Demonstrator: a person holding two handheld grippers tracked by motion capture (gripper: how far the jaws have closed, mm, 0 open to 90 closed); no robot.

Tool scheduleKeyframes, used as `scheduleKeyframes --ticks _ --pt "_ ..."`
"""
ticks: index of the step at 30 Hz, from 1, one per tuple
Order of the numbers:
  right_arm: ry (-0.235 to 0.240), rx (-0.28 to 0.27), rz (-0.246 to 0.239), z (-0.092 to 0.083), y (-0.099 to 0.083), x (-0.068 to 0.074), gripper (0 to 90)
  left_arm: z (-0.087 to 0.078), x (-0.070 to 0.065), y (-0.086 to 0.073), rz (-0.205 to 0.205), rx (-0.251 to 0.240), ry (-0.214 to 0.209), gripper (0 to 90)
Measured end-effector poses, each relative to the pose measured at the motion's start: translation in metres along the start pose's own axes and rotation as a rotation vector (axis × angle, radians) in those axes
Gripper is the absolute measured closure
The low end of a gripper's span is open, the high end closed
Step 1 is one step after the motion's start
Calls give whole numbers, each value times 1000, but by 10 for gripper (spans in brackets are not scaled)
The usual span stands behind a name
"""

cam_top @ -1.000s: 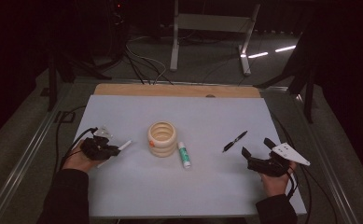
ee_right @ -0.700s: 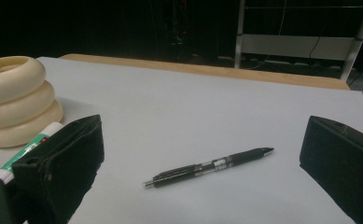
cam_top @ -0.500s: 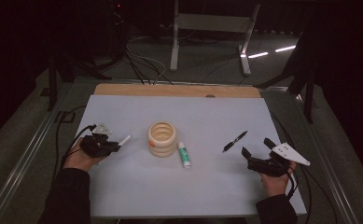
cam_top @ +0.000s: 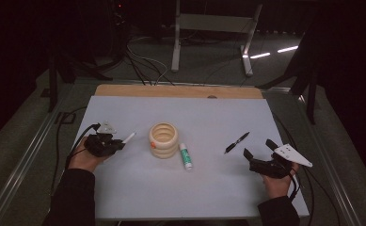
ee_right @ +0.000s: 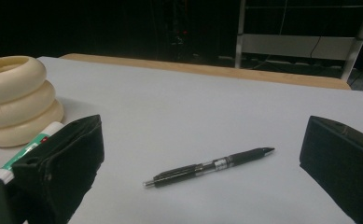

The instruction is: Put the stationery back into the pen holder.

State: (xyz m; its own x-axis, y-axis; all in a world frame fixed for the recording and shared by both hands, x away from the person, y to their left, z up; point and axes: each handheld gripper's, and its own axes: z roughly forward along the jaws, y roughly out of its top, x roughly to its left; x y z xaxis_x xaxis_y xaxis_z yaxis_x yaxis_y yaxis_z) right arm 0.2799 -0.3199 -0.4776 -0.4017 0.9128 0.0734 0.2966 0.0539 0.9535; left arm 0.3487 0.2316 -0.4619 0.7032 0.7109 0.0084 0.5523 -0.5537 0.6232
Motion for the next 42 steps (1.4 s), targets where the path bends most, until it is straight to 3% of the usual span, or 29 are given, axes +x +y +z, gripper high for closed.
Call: scheduleKeyframes --ticks 16,42 --pt "0 1 -1 0 0 0 0 -4 -3 12 -27 -64 51 793" --pt "-2 -4 2 0 0 0 0 -13 -11 27 -60 -176 88 793"
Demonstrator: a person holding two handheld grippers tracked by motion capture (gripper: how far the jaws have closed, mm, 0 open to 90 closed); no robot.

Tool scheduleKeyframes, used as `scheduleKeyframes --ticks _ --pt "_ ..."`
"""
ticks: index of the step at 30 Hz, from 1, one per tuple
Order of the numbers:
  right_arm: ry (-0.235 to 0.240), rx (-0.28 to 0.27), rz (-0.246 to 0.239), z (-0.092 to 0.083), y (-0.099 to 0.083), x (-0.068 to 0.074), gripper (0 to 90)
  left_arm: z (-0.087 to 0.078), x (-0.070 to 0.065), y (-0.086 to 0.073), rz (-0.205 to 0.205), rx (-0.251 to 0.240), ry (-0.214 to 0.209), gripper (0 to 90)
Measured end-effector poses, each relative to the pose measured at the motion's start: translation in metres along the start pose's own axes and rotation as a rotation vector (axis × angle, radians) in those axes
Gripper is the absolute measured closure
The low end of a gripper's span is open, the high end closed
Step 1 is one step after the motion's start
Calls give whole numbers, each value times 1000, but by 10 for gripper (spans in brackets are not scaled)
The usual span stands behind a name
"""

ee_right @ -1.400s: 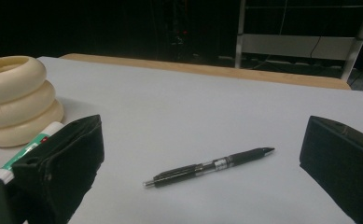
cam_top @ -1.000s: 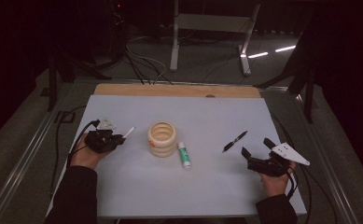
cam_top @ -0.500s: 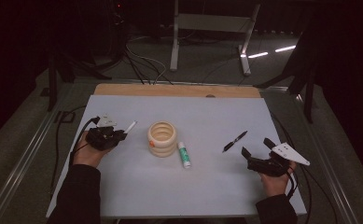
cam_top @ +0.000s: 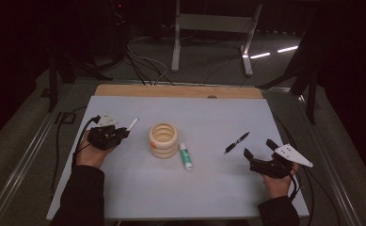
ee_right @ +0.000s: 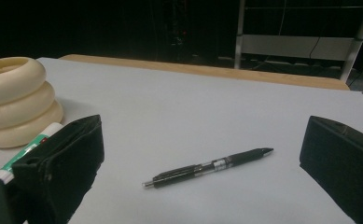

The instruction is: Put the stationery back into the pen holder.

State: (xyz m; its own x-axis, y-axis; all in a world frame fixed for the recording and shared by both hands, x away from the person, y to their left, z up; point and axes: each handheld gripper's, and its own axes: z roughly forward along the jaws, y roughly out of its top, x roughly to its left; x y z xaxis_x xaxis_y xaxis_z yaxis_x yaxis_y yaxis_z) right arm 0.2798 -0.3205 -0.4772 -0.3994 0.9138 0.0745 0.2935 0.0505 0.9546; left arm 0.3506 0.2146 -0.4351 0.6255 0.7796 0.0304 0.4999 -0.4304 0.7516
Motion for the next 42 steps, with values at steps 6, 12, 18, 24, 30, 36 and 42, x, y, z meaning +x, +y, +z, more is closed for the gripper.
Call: scheduleKeyframes --ticks 6,12,18,24,30,36,42 --pt "0 0 1 0 0 0 1 -1 -1 2 -12 -23 9 793" --pt "0 0 0 0 0 0 1 -3 -2 4 -21 -43 10 793" --pt "1 0 1 0 0 0 1 -4 -3 7 -26 -59 10 793" --pt "1 0 1 0 0 0 1 -4 -5 10 -32 -76 6 793" --pt "1 0 0 0 0 0 1 -5 -6 13 -40 -95 -3 793" --pt "2 0 0 0 0 0 0 -4 -7 14 -52 -112 -6 793" --pt "2 3 1 0 0 0 0 -3 -8 17 -54 -122 -8 793"
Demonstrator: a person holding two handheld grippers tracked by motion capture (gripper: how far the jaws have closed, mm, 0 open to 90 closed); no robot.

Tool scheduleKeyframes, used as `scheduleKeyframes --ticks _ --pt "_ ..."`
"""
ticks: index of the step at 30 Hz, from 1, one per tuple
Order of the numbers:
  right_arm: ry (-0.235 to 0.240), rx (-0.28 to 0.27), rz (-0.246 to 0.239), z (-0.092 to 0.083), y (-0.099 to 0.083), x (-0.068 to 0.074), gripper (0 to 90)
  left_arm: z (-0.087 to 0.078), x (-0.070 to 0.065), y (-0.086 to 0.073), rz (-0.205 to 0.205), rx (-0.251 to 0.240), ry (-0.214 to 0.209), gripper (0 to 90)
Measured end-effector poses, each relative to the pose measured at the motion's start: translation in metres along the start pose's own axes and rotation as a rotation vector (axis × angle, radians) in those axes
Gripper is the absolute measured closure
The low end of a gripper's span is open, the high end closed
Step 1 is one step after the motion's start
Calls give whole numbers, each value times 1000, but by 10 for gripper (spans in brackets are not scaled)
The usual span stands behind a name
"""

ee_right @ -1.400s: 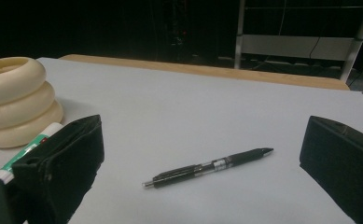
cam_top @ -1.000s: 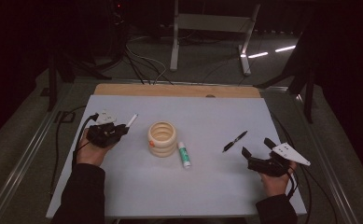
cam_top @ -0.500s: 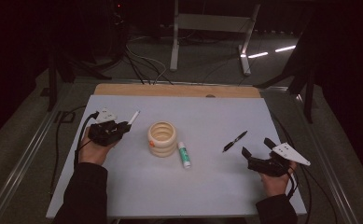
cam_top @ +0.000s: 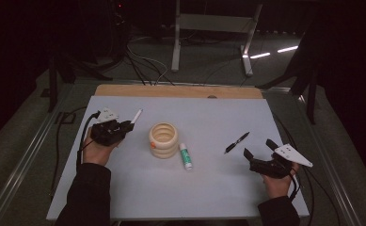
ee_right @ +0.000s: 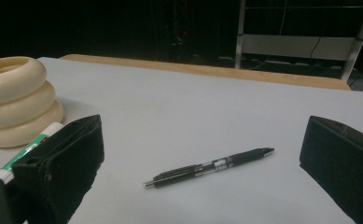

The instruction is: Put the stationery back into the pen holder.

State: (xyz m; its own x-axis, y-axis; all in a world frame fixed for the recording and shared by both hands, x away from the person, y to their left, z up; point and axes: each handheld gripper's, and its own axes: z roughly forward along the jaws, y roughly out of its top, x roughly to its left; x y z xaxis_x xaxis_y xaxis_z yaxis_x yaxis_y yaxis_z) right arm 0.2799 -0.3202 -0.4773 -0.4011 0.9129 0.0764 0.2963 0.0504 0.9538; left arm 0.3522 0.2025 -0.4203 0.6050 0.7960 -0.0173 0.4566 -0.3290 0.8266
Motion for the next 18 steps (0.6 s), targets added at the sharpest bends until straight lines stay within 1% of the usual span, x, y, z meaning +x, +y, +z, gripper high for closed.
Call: scheduleKeyframes --ticks 4,9,18 --pt "0 1 0 0 0 0 0 2 -1 4 6 4 0 793" --pt "1 0 0 0 0 0 1 2 -3 8 8 -3 1 793" --pt "2 1 -1 0 0 0 1 3 -4 13 1 -19 1 793"
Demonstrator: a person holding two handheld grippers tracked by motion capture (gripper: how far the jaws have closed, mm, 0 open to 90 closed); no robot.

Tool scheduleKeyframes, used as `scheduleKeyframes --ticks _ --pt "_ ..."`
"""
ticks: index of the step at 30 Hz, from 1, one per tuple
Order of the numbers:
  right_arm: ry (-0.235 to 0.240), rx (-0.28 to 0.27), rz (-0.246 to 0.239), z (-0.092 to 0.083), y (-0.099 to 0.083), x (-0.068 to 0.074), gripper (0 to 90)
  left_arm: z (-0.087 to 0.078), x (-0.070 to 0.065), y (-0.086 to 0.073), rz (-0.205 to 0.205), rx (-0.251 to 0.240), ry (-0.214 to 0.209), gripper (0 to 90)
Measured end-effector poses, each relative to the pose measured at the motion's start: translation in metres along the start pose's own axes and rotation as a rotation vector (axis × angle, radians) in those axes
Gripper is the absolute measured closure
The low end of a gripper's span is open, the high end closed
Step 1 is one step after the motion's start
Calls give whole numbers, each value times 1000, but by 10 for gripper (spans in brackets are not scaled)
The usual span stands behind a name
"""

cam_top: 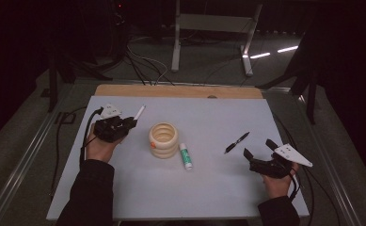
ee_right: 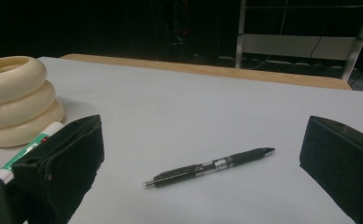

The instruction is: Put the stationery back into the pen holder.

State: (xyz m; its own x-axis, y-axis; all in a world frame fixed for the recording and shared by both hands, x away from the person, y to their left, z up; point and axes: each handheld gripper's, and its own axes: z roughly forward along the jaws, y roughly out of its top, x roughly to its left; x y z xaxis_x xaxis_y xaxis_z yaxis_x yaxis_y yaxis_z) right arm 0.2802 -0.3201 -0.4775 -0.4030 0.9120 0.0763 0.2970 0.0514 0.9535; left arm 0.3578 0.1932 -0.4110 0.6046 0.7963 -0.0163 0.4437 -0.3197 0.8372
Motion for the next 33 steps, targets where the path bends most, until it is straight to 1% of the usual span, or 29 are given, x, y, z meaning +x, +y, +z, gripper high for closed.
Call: scheduleKeyframes --ticks 15,24,33 --pt "-1 -2 -1 0 0 0 1 5 -6 10 12 -17 -14 793" --pt "-1 -2 -1 0 0 0 1 9 -8 13 8 -28 -22 793" --pt "-1 -2 -1 0 0 0 0 13 -12 19 14 -30 -26 793"
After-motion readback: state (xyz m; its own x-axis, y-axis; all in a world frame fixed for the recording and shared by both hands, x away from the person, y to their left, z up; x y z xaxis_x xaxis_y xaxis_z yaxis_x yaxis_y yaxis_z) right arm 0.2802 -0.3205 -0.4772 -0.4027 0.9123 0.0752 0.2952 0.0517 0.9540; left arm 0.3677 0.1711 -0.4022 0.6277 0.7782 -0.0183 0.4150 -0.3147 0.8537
